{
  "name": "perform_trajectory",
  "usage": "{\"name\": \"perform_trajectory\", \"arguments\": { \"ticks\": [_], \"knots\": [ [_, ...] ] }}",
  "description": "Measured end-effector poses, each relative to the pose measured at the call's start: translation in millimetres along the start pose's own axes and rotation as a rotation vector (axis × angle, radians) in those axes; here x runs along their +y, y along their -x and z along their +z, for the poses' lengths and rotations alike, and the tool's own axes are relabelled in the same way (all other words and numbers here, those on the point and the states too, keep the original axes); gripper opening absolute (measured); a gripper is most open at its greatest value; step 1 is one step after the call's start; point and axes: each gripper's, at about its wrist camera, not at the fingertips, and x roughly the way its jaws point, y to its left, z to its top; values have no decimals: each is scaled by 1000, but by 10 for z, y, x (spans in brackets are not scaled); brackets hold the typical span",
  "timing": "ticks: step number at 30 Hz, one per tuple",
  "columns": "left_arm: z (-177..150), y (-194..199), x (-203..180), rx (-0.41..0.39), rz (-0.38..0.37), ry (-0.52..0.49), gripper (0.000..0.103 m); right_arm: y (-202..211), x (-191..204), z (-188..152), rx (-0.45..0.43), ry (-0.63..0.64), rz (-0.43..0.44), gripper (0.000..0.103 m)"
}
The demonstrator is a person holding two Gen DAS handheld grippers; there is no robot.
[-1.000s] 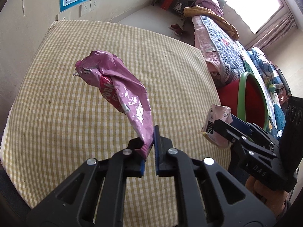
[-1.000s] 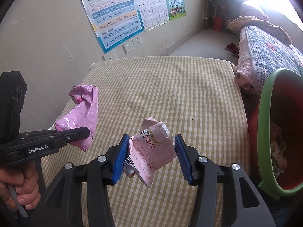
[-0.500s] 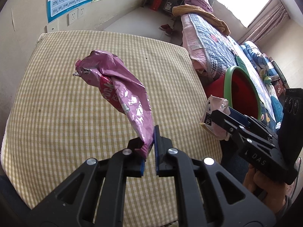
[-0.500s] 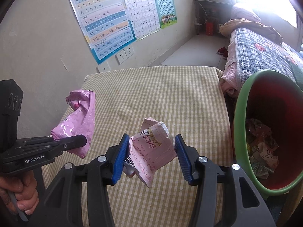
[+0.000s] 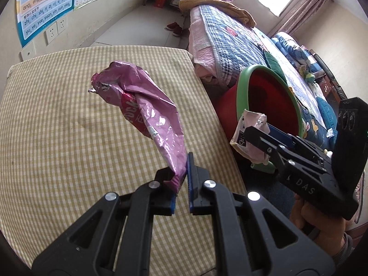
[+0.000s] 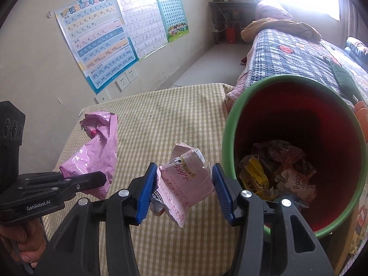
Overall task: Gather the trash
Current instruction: 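Carry the pink bag and pink-white paper over the bucket, then open both grippers to drop the bag and paper into the bucket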
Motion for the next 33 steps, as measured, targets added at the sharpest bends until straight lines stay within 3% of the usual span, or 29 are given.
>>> {"name": "perform_trajectory", "arguments": {
  "ticks": [15, 22, 24, 26, 27, 29, 33],
  "knots": [
    [387, -500, -1083, 30, -145, -233, 7, 368, -1215, 135, -98, -184, -169, 48],
    [424, -780, -1579, 73, -214, -325, 8, 488, -1487, 67, -105, -220, -203, 51],
    [442, -838, -1657, 83, -215, -333, 25, 526, -1542, 44, -110, -233, -215, 57],
    [422, -837, -1682, 79, -220, -337, 47, 592, -1592, 20, -132, -249, -229, 70],
    [408, -833, -1682, 77, -215, -339, 51, 614, -1618, 9, -137, -258, -233, 71],
    [371, -793, -1623, 66, -190, -338, 72, 628, -1640, -5, -136, -270, -234, 78],
    [334, -621, -1322, 24, -129, -292, 88, 601, -1467, -1, -130, -235, -229, 86]
  ]
}}
